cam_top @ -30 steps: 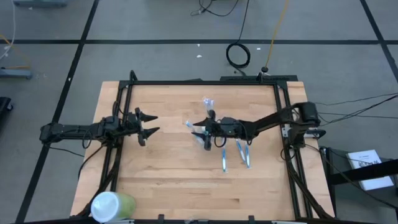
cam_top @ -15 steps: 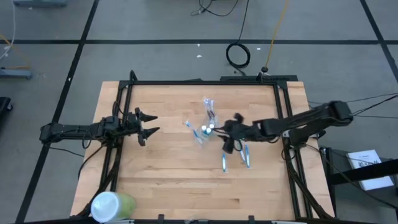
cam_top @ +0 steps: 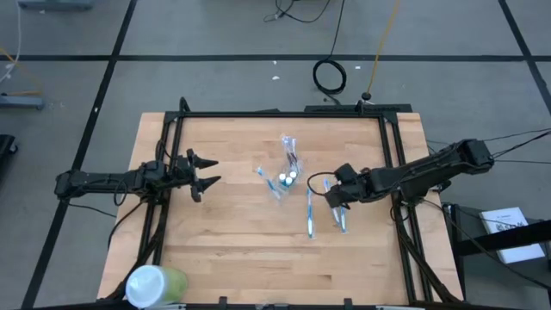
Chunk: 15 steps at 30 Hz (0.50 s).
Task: Pick & Place toothbrushing station
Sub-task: Put the blue toothbrush into the transparent organizer
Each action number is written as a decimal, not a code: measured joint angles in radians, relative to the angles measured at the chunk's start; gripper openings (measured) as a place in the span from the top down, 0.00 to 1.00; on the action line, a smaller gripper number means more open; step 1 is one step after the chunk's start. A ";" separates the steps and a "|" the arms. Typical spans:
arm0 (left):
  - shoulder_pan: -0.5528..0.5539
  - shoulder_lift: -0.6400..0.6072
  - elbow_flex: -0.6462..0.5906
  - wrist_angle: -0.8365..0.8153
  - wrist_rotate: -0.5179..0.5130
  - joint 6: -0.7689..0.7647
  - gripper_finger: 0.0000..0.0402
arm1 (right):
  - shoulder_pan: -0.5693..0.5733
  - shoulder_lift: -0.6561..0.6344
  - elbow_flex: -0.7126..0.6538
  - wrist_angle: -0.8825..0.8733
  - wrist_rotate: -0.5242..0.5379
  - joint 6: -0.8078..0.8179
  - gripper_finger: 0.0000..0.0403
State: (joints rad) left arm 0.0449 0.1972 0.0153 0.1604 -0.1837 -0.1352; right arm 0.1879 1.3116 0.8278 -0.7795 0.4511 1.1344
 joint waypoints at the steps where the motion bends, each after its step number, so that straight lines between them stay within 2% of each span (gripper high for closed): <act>1: 0.000 0.000 0.000 0.000 0.000 0.000 0.30 | -0.006 0.003 -0.016 0.001 -0.029 0.017 0.57; 6: 0.000 0.000 0.000 0.000 0.000 0.000 0.30 | -0.033 0.015 -0.093 0.012 -0.109 0.094 0.58; 15: 0.000 0.000 0.000 0.000 0.000 0.000 0.30 | -0.059 0.015 -0.193 0.193 -0.116 0.094 0.58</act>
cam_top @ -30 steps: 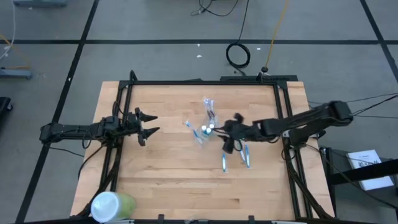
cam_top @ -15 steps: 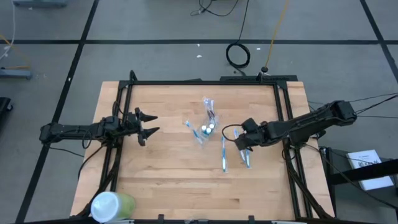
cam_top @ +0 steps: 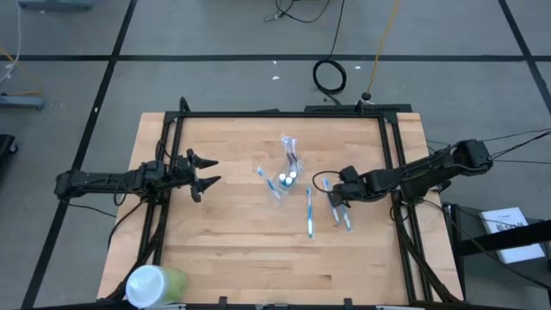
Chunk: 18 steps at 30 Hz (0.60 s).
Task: Pick & Place toothbrushing station
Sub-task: Put the blue toothbrush into the transparent organizer
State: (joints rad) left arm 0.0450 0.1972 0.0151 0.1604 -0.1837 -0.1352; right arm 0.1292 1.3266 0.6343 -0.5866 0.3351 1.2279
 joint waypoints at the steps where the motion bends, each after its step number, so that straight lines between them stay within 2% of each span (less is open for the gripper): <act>1: 0.000 0.000 0.000 0.000 0.000 0.000 0.30 | -0.002 0.000 -0.005 0.015 0.000 -0.007 0.58; 18: 0.000 0.000 0.000 0.000 0.000 0.000 0.30 | -0.005 -0.060 -0.010 0.039 -0.014 -0.062 0.58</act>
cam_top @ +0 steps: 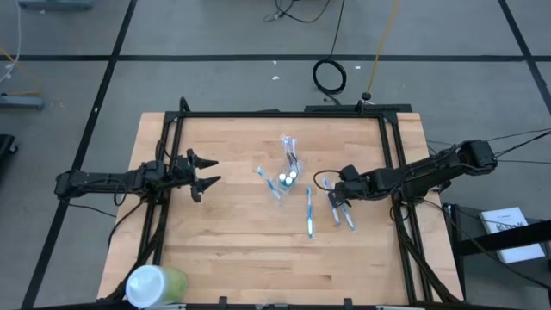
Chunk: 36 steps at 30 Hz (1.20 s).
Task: Pick & Place toothbrushing station
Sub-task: Put the blue toothbrush into the transparent organizer
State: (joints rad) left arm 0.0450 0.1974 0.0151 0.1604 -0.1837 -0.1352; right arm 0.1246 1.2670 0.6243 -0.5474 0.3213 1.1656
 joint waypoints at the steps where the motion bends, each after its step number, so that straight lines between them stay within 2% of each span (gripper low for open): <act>1: 0.000 0.000 0.000 0.000 0.000 0.000 0.30 | 0.000 0.000 0.000 0.008 0.015 0.000 0.58; 10: 0.000 0.000 0.000 0.000 0.000 0.000 0.30 | 0.000 0.042 0.000 0.118 0.045 -0.066 0.58; 19: 0.000 0.000 0.000 0.000 0.000 0.000 0.30 | 0.000 0.117 0.000 0.125 0.045 -0.076 0.58; 23: 0.000 0.000 0.000 0.000 0.000 0.000 0.30 | -0.002 0.118 0.000 0.106 0.045 -0.074 0.58; 29: 0.000 0.000 0.000 0.000 0.000 0.000 0.30 | -0.021 0.115 0.001 -0.012 0.044 0.006 0.58; 36: 0.000 0.000 0.000 0.000 0.000 0.000 0.30 | -0.026 0.115 0.001 -0.005 0.045 0.027 0.58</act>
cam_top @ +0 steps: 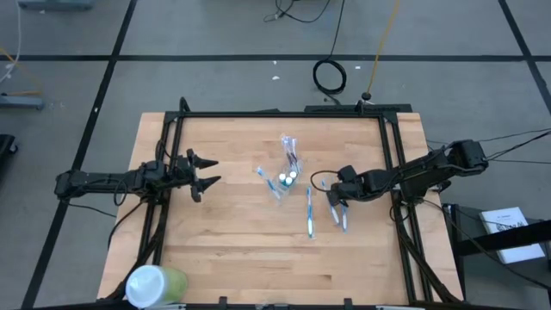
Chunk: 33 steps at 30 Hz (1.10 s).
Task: Pick & Place toothbrushing station
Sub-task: Put the blue toothbrush into the transparent organizer
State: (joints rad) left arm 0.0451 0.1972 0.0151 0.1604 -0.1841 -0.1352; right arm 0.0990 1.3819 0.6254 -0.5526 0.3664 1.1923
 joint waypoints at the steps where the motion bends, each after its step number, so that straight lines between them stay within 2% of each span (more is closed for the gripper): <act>1: 0.000 0.000 0.000 0.000 0.000 0.000 0.30 | -0.001 0.000 0.000 0.007 0.000 0.000 0.58; 24: 0.000 0.000 0.000 0.000 0.000 0.000 0.30 | -0.008 0.001 -0.001 0.025 0.026 -0.004 0.58; 33: 0.000 0.000 0.000 0.000 0.000 0.000 0.30 | -0.007 0.042 0.001 0.034 0.031 -0.001 0.58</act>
State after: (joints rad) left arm 0.0450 0.1972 0.0151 0.1606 -0.1841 -0.1352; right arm 0.0917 1.4235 0.6268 -0.5182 0.3973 1.1915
